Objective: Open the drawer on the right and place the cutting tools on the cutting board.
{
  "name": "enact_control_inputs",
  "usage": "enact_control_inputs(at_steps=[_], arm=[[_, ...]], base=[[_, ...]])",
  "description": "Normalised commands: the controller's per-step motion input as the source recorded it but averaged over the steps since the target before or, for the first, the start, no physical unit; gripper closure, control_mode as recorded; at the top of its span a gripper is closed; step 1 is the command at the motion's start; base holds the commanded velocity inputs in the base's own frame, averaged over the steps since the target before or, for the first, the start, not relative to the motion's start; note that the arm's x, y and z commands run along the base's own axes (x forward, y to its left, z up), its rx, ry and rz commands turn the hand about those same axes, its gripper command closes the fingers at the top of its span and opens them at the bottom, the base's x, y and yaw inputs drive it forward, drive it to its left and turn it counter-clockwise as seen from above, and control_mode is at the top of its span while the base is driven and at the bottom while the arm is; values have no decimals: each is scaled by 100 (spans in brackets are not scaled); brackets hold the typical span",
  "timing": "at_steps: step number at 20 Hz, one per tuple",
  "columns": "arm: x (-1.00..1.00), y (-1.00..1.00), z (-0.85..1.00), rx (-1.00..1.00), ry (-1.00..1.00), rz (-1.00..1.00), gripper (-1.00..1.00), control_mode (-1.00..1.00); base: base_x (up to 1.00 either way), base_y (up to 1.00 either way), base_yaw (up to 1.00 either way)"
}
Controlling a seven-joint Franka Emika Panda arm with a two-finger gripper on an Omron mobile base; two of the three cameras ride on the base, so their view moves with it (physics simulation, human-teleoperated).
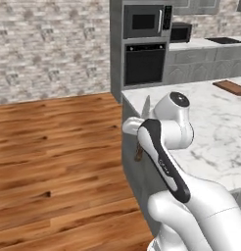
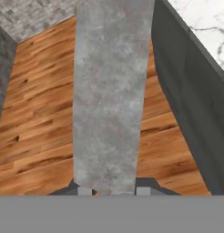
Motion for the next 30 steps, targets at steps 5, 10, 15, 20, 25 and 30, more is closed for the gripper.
enact_control_inputs(at_steps=[5,10,15,20,25,30], arm=[[0,0,0,0,0,0,100,100],[0,0,0,0,0,0,100,100],[0,0,0,0,0,0,100,100],[0,0,0,0,0,0,100,100],[0,0,0,0,0,0,100,100],[0,0,0,0,0,0,100,100]], base=[[100,30,-18],[100,15,-17],[100,17,-13],[100,46,-13],[100,88,-19],[74,100,-19]])
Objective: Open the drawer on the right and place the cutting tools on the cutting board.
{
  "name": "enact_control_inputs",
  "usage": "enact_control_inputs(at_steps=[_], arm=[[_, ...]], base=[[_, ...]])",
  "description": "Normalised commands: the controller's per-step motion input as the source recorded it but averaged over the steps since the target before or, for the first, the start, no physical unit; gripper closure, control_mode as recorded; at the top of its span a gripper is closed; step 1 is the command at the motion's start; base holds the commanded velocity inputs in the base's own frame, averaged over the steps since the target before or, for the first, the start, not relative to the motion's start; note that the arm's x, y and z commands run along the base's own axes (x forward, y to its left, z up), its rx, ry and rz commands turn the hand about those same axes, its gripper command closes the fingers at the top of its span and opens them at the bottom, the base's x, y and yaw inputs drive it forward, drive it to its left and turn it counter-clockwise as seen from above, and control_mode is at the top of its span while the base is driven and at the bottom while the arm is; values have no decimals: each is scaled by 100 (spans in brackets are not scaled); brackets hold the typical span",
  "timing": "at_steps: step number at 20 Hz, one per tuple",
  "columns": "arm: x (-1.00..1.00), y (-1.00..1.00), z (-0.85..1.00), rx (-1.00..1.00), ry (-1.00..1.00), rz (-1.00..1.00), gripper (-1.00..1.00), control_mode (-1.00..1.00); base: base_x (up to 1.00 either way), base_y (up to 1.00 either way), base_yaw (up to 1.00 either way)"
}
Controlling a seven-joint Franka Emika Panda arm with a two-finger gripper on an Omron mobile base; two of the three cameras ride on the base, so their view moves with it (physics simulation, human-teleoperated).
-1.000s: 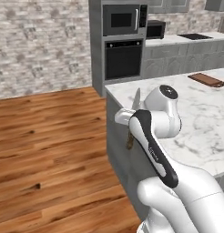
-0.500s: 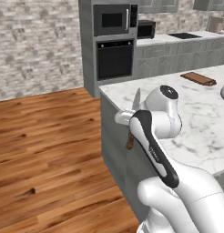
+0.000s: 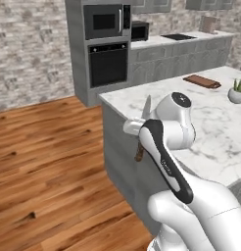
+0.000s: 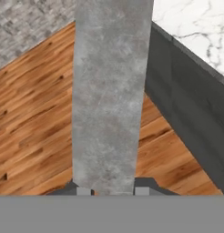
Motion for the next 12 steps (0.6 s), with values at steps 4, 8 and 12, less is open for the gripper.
enact_control_inputs(at_steps=[4,8,12], arm=[[0,0,0,0,0,0,100,100],[0,0,0,0,0,0,100,100],[0,0,0,0,0,0,100,100]], base=[[0,78,-5],[97,86,-20],[100,93,-26]])
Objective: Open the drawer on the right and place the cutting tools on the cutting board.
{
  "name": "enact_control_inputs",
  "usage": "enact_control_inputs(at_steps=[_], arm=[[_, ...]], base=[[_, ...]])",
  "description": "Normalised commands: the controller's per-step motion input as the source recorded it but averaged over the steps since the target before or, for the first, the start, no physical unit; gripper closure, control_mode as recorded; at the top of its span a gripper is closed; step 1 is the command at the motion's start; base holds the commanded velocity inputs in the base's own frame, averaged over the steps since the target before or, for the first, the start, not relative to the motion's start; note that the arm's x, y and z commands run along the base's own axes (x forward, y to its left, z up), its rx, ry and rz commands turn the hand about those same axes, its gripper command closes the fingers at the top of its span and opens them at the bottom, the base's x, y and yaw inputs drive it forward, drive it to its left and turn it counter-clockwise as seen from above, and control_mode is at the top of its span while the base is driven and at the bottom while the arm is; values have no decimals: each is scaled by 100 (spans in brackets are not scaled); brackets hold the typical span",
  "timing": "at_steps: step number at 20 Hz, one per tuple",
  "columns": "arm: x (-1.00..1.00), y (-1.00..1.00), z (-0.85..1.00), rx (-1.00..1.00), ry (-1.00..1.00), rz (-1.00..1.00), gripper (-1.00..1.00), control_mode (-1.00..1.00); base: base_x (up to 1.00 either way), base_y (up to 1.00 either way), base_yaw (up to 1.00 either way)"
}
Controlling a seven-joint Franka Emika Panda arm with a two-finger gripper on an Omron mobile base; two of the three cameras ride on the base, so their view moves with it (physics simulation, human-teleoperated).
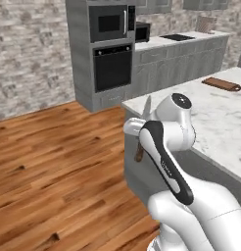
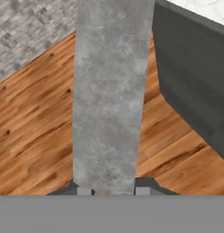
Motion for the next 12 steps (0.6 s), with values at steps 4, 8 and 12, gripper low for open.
enact_control_inputs(at_steps=[4,8,12], arm=[[0,0,0,0,0,0,100,100],[0,0,0,0,0,0,100,100],[0,0,0,0,0,0,100,100]], base=[[100,93,-38],[100,100,-47],[100,100,-50]])
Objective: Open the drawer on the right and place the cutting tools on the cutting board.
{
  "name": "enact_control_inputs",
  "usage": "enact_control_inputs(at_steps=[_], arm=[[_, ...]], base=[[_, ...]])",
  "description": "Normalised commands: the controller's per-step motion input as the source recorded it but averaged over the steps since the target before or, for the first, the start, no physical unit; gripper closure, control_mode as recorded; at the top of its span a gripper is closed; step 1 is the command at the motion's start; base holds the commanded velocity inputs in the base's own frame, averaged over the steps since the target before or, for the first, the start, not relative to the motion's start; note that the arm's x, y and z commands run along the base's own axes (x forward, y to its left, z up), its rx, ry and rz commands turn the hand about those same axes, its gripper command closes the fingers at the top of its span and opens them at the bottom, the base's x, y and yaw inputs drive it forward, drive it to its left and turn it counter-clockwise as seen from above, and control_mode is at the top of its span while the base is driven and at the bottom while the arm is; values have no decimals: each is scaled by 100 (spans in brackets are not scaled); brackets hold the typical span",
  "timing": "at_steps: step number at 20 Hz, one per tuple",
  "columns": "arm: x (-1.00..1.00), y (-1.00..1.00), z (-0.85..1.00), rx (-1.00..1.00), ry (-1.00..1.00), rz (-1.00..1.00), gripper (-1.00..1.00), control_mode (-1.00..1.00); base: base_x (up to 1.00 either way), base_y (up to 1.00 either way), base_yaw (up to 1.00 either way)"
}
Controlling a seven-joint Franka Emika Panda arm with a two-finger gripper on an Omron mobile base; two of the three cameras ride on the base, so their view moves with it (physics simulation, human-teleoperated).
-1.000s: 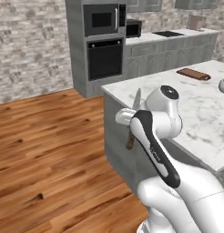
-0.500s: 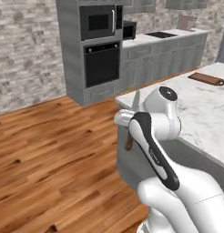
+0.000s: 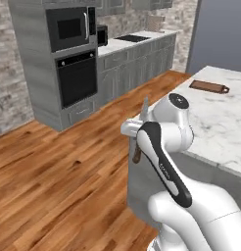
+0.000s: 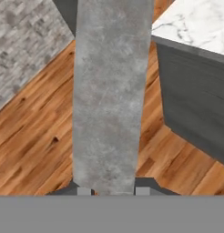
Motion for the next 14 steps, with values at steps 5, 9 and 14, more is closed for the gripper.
enact_control_inputs(at_steps=[5,9,14], arm=[[0,0,0,0,0,0,100,100],[0,0,0,0,0,0,100,100],[0,0,0,0,0,0,100,100]], base=[[100,100,-47],[100,100,-44],[100,100,-43]])
